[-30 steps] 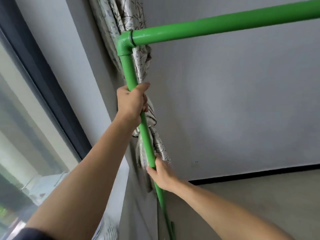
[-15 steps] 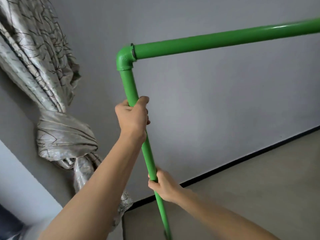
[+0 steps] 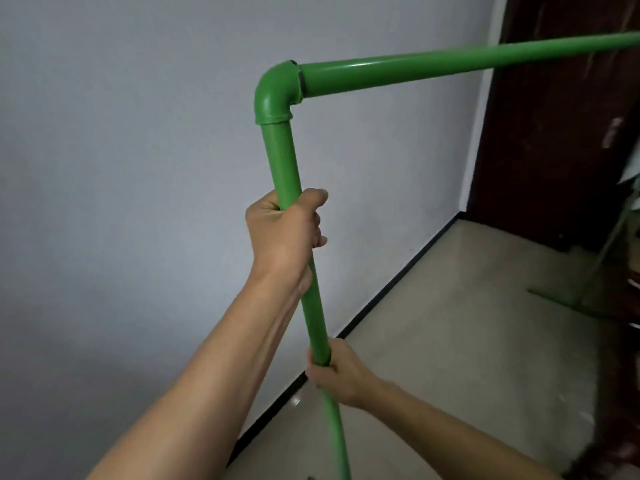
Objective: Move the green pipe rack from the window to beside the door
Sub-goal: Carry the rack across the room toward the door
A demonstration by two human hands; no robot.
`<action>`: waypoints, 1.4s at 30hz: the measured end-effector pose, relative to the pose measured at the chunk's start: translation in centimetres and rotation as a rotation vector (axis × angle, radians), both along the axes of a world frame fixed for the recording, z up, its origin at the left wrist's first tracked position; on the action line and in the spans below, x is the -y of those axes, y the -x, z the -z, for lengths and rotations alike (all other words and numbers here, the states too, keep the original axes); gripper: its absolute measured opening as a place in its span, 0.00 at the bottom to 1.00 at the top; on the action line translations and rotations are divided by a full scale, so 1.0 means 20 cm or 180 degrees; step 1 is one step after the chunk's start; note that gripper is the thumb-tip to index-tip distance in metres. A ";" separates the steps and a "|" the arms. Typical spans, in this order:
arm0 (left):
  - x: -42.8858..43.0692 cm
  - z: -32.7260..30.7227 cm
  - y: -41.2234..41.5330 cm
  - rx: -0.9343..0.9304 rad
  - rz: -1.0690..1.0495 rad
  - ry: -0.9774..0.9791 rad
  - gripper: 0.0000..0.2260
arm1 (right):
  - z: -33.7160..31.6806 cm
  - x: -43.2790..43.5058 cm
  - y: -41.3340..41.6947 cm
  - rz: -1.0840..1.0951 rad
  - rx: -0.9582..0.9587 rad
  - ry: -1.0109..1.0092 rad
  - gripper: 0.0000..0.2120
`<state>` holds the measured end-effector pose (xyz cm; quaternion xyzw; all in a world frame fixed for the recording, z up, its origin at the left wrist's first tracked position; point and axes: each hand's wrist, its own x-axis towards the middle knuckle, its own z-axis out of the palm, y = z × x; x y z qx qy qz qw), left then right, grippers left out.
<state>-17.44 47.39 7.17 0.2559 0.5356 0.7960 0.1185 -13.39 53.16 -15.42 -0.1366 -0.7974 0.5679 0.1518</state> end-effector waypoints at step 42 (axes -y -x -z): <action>-2.15 0.04 -0.12 -0.0246 0.1538 -0.0311 0.14 | 0.02 -1.90 -0.07 0.2944 -0.0707 0.0599 0.17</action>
